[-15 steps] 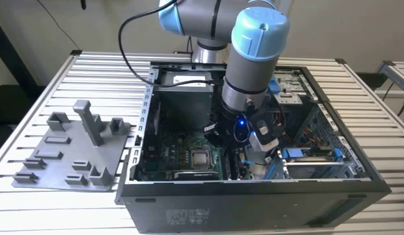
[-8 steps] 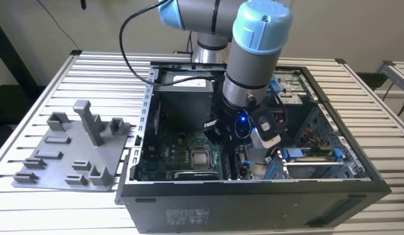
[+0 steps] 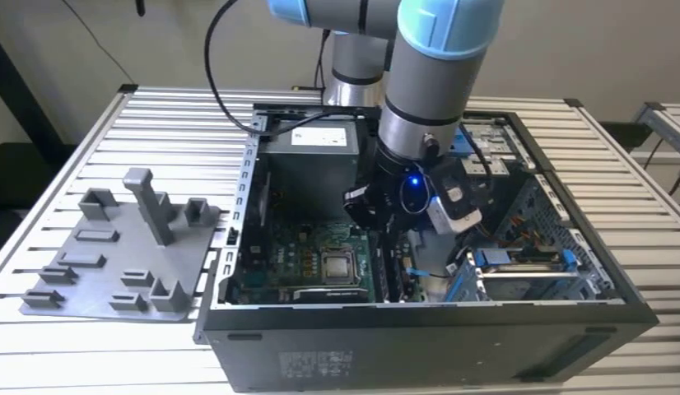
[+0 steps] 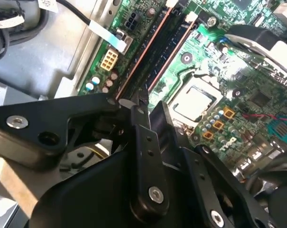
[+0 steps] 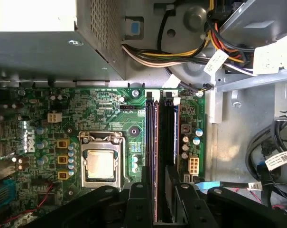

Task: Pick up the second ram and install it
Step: 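Insert the second ram into the second slot, then press down the second ram until it locks into place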

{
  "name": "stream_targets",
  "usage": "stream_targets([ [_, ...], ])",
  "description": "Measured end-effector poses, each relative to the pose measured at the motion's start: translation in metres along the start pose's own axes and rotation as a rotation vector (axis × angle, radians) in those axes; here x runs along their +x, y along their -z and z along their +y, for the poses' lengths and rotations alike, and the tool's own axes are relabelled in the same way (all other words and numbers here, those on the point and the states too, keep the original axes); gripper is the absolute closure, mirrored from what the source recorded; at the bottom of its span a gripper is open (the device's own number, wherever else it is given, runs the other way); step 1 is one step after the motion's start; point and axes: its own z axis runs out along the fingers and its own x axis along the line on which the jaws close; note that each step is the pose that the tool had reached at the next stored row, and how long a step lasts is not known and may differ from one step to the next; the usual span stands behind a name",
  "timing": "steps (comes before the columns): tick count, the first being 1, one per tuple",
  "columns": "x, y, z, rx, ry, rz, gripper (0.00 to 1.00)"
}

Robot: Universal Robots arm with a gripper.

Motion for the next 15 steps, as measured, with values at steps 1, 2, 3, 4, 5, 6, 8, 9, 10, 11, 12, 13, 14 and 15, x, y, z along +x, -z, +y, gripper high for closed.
stream_targets([
  [1, 0.0000, 0.0000, 0.0000, 0.0000, 0.000, 0.0000, 0.80],
  [2, 0.0000, 0.0001, 0.0000, 0.0000, 0.000, 0.0000, 0.80],
  [3, 0.0000, 0.0000, 0.0000, -0.0001, 0.000, 0.0000, 0.86],
  [4, 0.0000, 0.0001, 0.0000, -0.0001, 0.000, 0.0000, 0.89],
  [5, 0.0000, 0.0001, 0.0000, -0.0001, 0.000, 0.0000, 0.89],
  [6, 0.0000, 0.0000, 0.0000, -0.0002, 0.000, 0.0000, 0.89],
  [8, 0.0000, 0.0001, 0.0000, -0.0002, 0.000, 0.0000, 0.89],
  [9, 0.0000, 0.0001, 0.0000, -0.0002, 0.000, 0.0000, 0.89],
  [10, 0.0000, 0.0001, 0.0000, -0.0006, 0.000, 0.0000, 0.89],
  [11, 0.0000, 0.0001, 0.0000, -0.0009, 0.000, 0.0000, 0.89],
  [12, 0.0000, 0.0001, 0.0000, -0.0009, 0.000, 0.0000, 0.89],
  [13, 0.0000, 0.0001, 0.0000, -0.0010, 0.000, 0.0000, 0.89],
  [14, 0.0000, 0.0002, 0.0000, -0.0010, 0.000, -0.0001, 0.89],
  [15, 0.0000, 0.0001, 0.0000, -0.0011, 0.000, -0.0001, 0.89],
])
